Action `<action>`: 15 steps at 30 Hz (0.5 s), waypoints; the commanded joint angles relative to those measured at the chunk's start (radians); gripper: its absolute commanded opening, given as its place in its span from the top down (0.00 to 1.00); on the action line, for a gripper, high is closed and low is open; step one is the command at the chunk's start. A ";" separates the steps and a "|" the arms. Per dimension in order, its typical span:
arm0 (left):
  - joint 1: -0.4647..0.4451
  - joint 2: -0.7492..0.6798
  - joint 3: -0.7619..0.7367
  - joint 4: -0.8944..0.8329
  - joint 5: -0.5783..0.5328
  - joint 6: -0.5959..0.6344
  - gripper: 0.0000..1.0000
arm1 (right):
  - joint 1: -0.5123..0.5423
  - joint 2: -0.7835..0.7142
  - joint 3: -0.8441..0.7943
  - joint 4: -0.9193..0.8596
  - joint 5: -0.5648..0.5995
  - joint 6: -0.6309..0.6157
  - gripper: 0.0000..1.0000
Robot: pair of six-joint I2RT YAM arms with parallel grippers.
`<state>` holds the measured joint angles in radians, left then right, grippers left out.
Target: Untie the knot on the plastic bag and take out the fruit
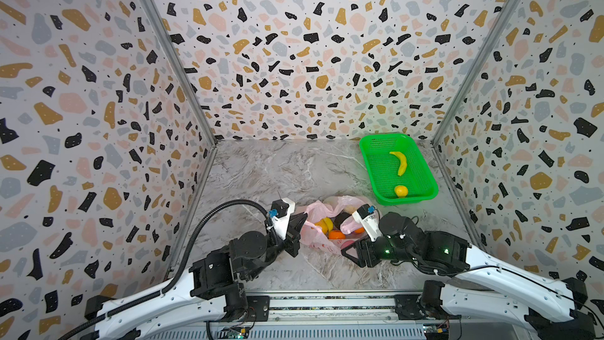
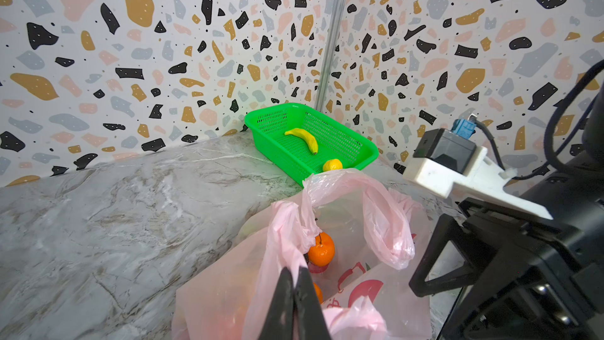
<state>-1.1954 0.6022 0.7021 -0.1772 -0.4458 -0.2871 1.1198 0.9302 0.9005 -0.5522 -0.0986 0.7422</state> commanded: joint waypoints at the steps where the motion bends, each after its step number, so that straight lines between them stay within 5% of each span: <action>1: -0.011 -0.011 0.022 0.037 0.011 0.010 1.00 | 0.003 0.084 0.049 0.115 0.130 -0.049 0.40; 4: -0.022 -0.024 0.020 0.026 0.006 0.007 1.00 | -0.017 0.175 0.088 0.096 0.266 0.012 0.49; 10: -0.039 -0.044 0.004 0.000 0.010 -0.001 1.00 | -0.243 0.163 -0.014 0.233 0.259 0.033 0.53; 13: -0.048 -0.054 -0.001 -0.042 -0.009 -0.009 1.00 | -0.398 0.092 -0.041 0.223 0.239 0.033 0.44; 15: -0.053 -0.071 -0.015 -0.047 -0.021 -0.017 1.00 | -0.538 0.055 -0.108 0.270 0.121 0.040 0.36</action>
<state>-1.2392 0.5522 0.7002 -0.2100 -0.4480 -0.2924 0.7044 1.0512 0.8398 -0.3309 0.0940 0.7689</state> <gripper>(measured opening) 0.047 0.631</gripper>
